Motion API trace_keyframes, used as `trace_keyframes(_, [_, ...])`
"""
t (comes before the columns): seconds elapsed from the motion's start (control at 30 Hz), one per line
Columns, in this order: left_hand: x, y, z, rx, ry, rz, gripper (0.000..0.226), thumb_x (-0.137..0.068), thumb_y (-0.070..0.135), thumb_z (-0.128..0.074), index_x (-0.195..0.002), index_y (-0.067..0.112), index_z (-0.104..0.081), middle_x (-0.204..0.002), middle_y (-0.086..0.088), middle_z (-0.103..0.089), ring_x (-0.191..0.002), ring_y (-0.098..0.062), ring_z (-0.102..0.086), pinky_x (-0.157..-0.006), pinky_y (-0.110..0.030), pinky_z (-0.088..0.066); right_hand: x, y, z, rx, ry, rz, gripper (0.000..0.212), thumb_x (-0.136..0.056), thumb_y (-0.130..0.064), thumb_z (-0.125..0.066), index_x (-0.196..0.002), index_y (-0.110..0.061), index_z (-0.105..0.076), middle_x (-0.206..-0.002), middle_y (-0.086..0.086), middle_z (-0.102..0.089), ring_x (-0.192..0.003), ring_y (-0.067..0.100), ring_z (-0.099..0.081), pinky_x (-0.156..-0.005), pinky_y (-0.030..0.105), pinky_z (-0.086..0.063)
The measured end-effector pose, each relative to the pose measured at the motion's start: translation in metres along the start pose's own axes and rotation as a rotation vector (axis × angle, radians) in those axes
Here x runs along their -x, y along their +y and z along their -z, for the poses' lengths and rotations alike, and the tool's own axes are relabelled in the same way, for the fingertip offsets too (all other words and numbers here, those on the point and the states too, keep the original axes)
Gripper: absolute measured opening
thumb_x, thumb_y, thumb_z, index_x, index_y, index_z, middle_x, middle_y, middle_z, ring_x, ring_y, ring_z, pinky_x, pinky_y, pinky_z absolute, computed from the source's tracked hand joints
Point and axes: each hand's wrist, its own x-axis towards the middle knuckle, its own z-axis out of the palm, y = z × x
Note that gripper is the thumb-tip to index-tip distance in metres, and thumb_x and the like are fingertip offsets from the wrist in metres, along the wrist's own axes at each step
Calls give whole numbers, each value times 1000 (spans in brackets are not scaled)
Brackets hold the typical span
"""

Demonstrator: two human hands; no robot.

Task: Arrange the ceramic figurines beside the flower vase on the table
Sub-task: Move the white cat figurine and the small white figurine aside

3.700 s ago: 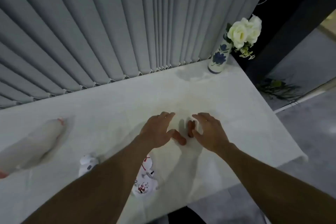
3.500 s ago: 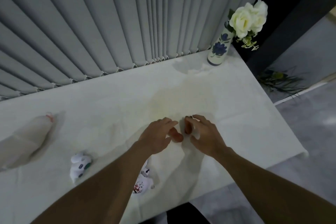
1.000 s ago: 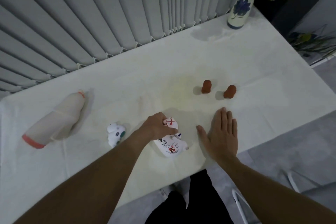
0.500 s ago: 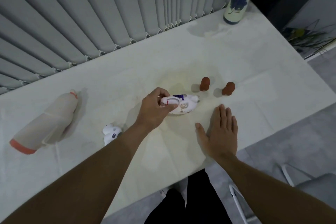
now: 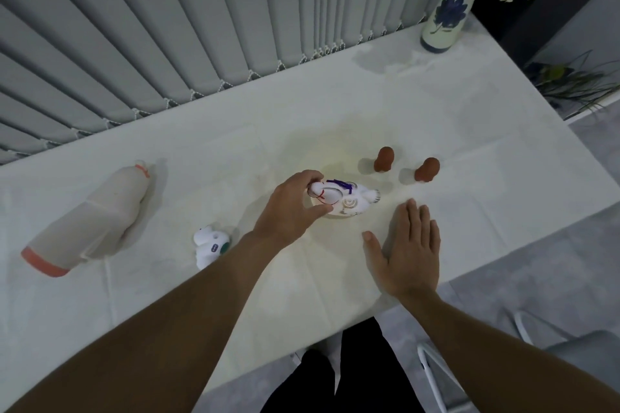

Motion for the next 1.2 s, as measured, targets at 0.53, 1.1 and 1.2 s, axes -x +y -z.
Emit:
trace_keyframes(0.53, [96,-68,64,-328,308,417,64,-86,46,-66,-138,12,-51,-140,-7,-50,-131,-28,-45,-110,-42,-37,36,-110,-30,-124,-152,635,83,-95,-64,-49,-156,-9,-36,-166,6,-32,-156,24,-24,-127,47,-22])
trace_keyframes(1.1, [123,-107,73,-8,358,432,33,-79,30,-74,-87,22,-43,-93,1,-59,-80,-19,-60,-68,-34,-49,36,-122,-34,10,-204,602,87,-95,-70,-42,-161,-15,-25,-172,0,-17,-159,20,-9,-127,48,-13])
trace_keyframes(1.2, [129,-112,73,-82,323,385,35,-79,16,-74,-88,23,-41,-91,5,-54,-78,-20,-58,-68,-38,-51,36,-123,-34,20,-200,601,87,-95,-69,-42,-160,-14,-25,-172,1,-17,-159,20,-9,-128,48,-12])
